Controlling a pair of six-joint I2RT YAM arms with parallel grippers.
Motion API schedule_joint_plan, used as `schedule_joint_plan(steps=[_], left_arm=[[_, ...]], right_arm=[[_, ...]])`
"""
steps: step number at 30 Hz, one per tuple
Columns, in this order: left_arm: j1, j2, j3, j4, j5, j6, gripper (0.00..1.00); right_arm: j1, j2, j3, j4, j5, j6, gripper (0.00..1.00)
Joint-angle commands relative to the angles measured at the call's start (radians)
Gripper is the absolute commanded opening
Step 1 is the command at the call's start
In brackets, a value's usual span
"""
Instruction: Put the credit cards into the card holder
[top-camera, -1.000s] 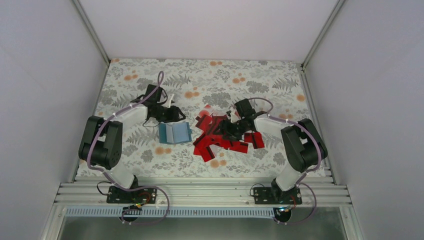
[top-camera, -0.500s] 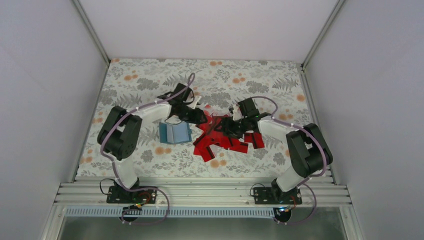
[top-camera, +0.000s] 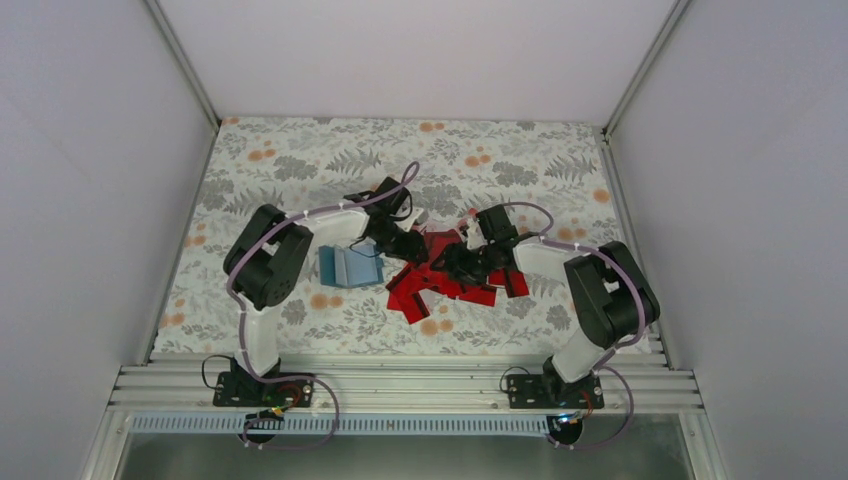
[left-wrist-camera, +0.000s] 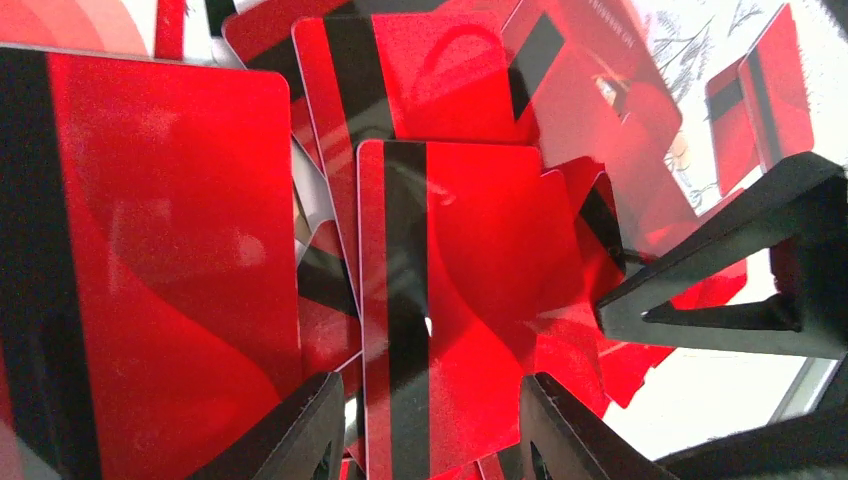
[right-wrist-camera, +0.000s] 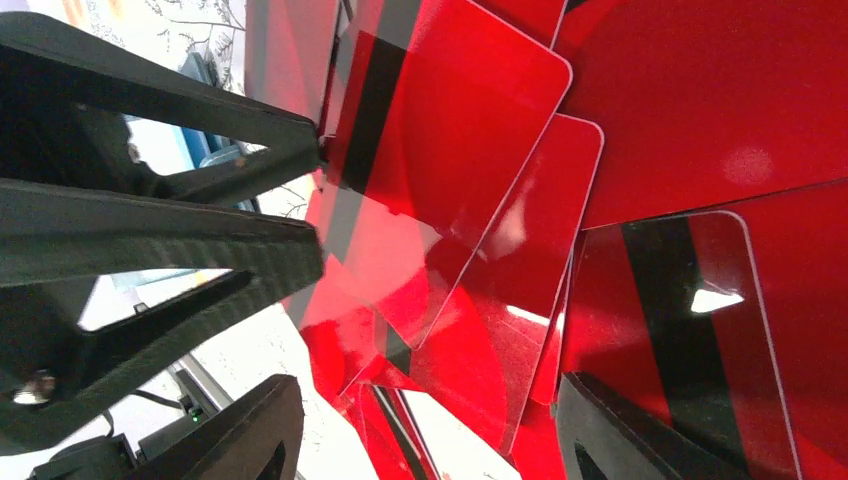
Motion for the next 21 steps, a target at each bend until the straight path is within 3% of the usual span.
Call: schedule_joint_plan(steps=[1,11,21], left_arm=[[-0.030,0.037,0.033,-0.044,-0.032,0.011,0.44],[-0.046,0.095,0.010,-0.070,-0.091,-0.005,0.29],[-0.047,0.124,0.014,-0.082,-0.084,-0.018,0.25]], right_arm=[[-0.007,0.012,-0.001,-0.028,0.004,-0.021,0.65],[-0.007,0.074,-0.006,-0.023,-0.103,-0.061,0.67],[-0.008,0.102,-0.024,0.050,-0.160,-0.015,0.65]])
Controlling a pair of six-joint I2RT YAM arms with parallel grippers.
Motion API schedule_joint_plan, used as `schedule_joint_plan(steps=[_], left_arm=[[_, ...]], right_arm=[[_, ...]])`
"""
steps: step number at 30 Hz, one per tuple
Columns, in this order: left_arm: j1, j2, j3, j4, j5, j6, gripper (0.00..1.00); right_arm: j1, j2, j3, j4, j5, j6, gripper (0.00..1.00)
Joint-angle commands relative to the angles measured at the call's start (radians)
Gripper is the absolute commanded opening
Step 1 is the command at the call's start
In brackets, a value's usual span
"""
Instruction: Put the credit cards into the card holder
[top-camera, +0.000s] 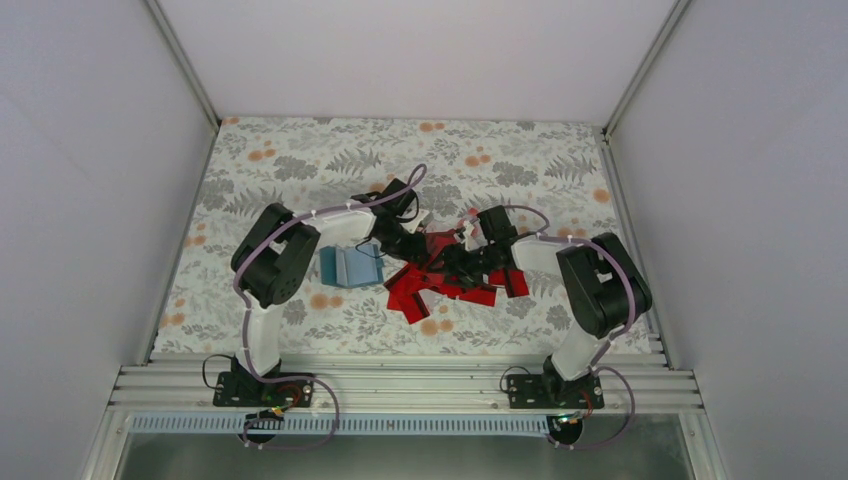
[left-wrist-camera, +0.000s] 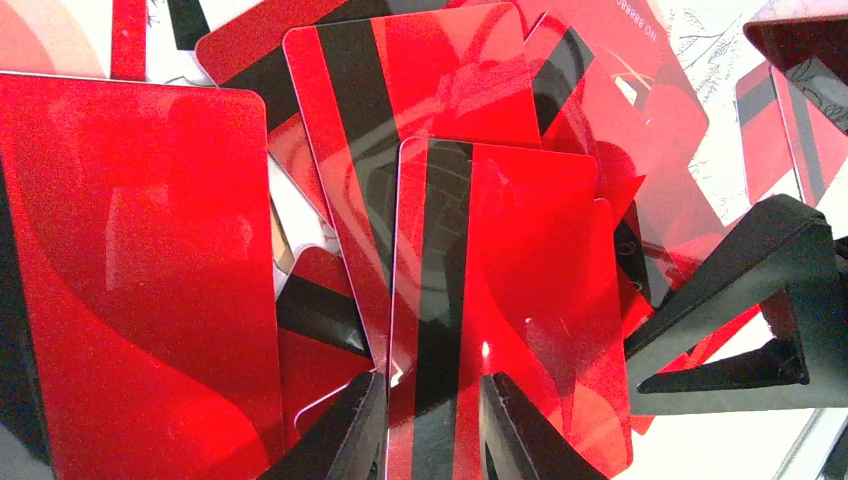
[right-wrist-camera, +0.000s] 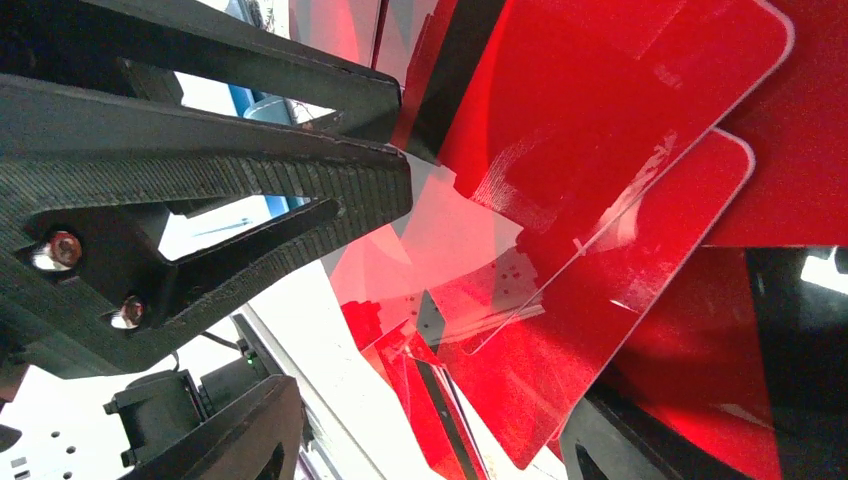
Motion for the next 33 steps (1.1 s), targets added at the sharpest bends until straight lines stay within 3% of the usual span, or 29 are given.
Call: schedule_joint_plan(steps=[1,14,21,33], left_arm=[[-0.016,0.074,-0.029,-0.057,-0.035,-0.017,0.25],[-0.016,0.037,-0.142,0.041,0.135,-0.103,0.23],[-0.016,-0.002,-0.186,0.079,0.191,-0.131,0.23],[-0.063,-0.003,-0.128,0.088,0.290,-0.091,0.23]], right_arm=[[0.010,0.020,-0.033,0.008,0.014,0.013,0.65],[-0.013,-0.031,-0.155,0.216,0.022,0.107,0.54],[-0.027,-0.102,-0.186,0.220,0.067,0.112,0.39],[-0.032,-0.093,-0.173,0.212,0.068,0.087,0.27]])
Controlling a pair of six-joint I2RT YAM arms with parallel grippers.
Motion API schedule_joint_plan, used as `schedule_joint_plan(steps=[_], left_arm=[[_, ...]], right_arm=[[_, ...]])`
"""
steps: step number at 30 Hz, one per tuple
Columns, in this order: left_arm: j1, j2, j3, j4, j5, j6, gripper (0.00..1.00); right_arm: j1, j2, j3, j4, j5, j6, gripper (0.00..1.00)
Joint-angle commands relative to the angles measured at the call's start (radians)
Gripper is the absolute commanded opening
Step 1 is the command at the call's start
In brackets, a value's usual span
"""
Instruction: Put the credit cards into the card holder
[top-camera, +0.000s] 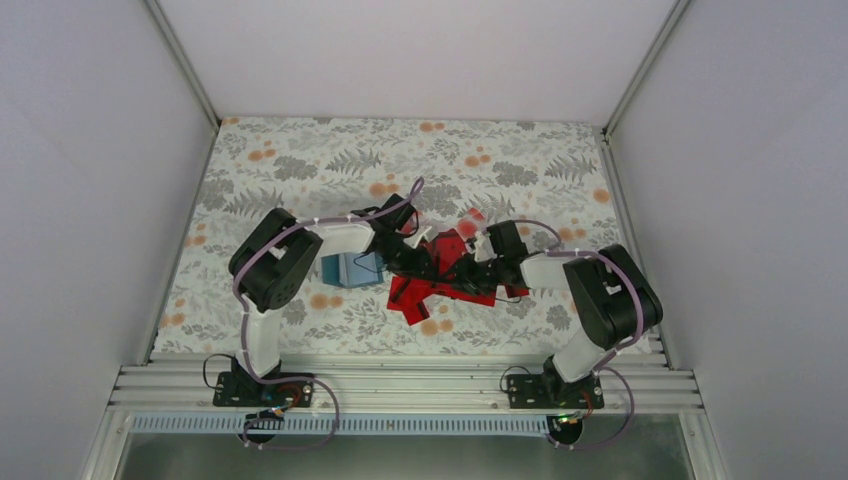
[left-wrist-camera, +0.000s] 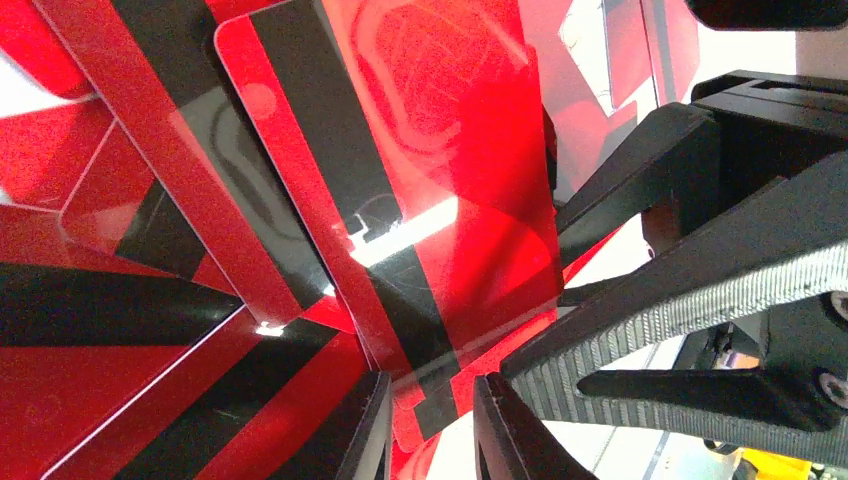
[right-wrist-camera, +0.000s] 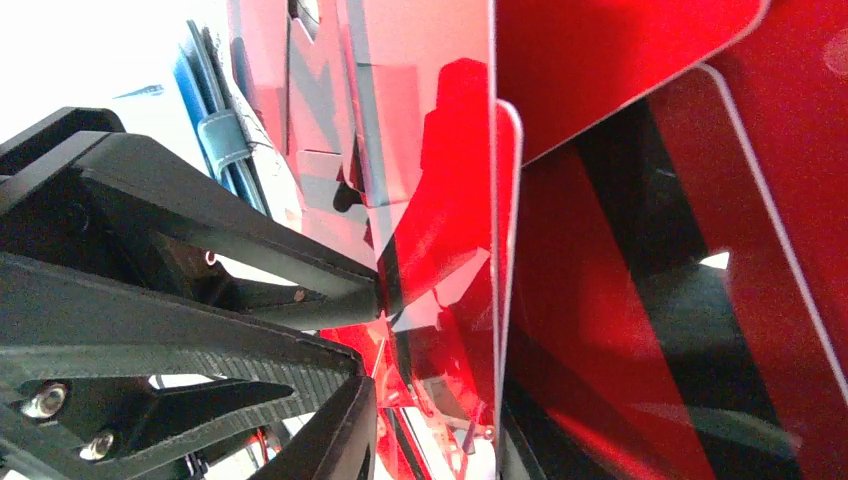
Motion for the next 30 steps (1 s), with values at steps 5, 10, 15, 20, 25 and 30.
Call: schedule_joint_plan(steps=[5,10,15,20,25,30], left_arm=[[-0.040,0.027,0.023,-0.060,0.058,0.001,0.23],[-0.028,0.008,0.042,-0.056,0.073,-0.025,0.23],[0.008,-0.066,0.033,-0.053,0.034,-0.061,0.27],[0.040,-0.157,-0.003,-0.035,0.008,-0.078,0.39],[0.068,-0.181,-0.051,0.019,0.022,-0.097,0.46],[0.078,-0.232,-0.070,0.067,0.038,-0.110,0.51]], right_arm=[[-0.008,-0.044,0.016,-0.008,0.018,-0.022,0.17],[-0.011,-0.075,0.055,-0.080,0.034,-0.046,0.05],[-0.020,-0.114,0.076,-0.141,0.033,-0.075,0.04],[-0.035,-0.171,0.112,-0.213,0.027,-0.104,0.04],[-0.061,-0.185,0.141,-0.287,0.012,-0.140,0.04],[-0.076,-0.215,0.153,-0.293,-0.027,-0.168,0.04]])
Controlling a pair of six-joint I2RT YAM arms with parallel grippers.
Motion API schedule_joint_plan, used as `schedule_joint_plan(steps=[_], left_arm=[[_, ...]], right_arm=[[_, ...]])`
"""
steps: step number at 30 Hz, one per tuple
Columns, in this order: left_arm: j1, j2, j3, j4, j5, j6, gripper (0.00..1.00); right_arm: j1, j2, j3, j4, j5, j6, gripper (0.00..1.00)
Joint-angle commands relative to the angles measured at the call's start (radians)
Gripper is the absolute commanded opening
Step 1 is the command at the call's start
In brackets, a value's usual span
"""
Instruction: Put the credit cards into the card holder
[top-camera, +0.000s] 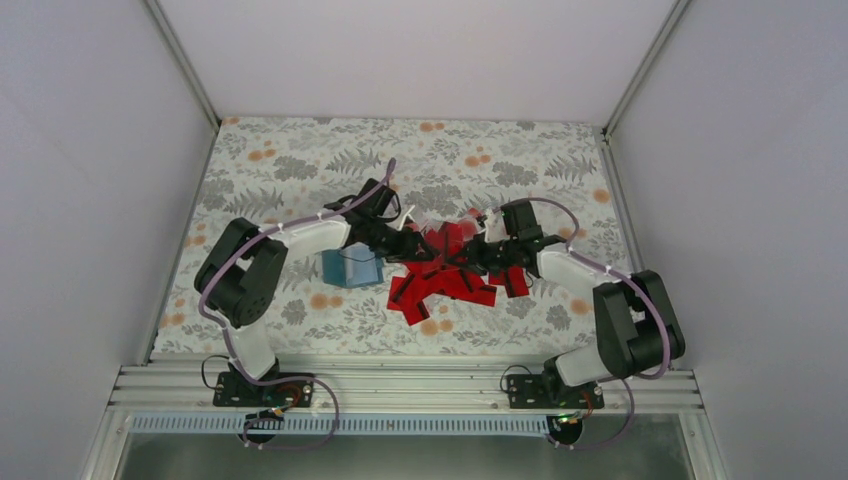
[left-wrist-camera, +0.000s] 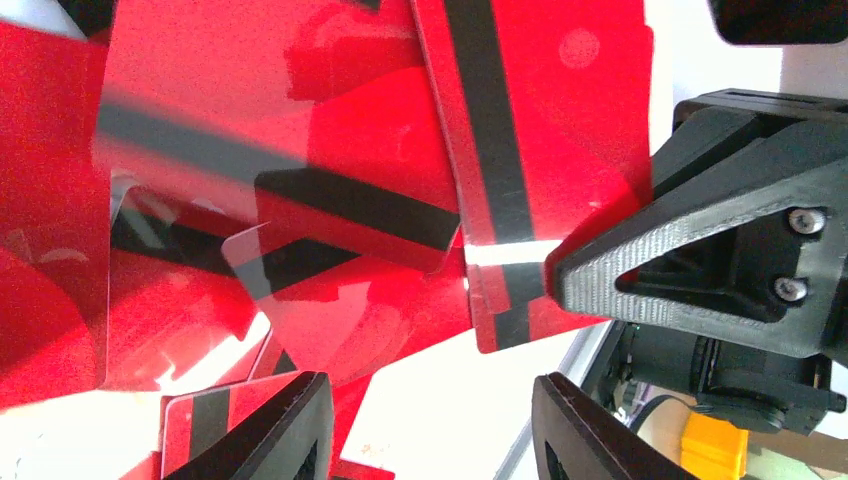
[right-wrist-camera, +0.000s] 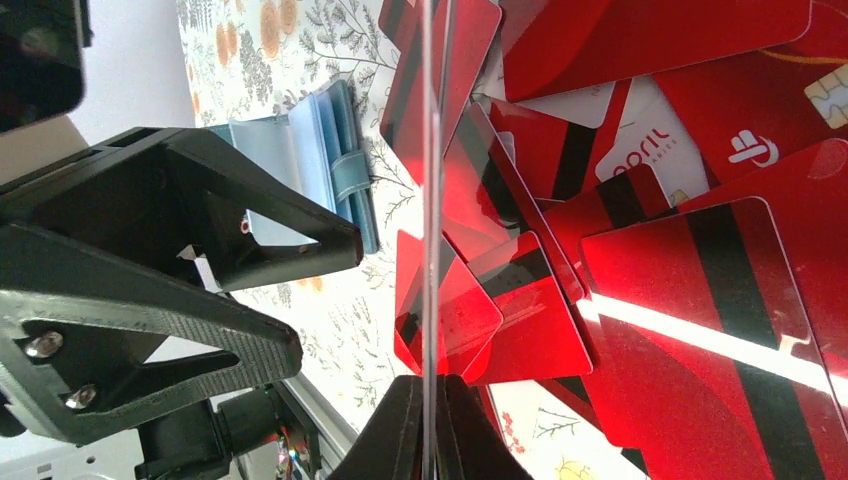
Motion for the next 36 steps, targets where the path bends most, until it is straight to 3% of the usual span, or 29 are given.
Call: schedule_joint_plan(steps=[1,3,8,16,24,28,36], left_arm=[[0.020,-0.066,-0.032,0.062,0.022,-0.027,0.56],[0.046,-0.105,-0.068,0.101,0.031,-0.053,0.70],[0.100,-0.161,-0.132,0.139,0.080,-0.046,0.81],[0.108,-0.171,-0.175,0.233,0.149,-0.072,0.79],[0.114,-0.147,-0.204,0.464,0.256,-0.227,0.79],[0.114,-0.127,-0.210,0.661,0.328,-0.358,0.78],[0.114,-0.076,-0.142,0.743,0.339,-0.450,0.66]], right_arm=[[-0.022,-0.051,0.035,-0.045,-0.039,-0.052,0.04],[-0.034,-0.068,0.041,-0.049,-0.055,-0.059,0.04],[-0.064,-0.085,0.069,-0.079,-0.105,-0.063,0.04],[-0.105,-0.130,0.082,-0.127,-0.124,-0.057,0.04],[-0.158,-0.185,0.081,-0.084,-0.198,0.003,0.04],[-0.163,-0.201,0.087,-0.050,-0.250,0.030,0.04],[-0.165,-0.233,0.115,0.000,-0.329,0.070,0.04]])
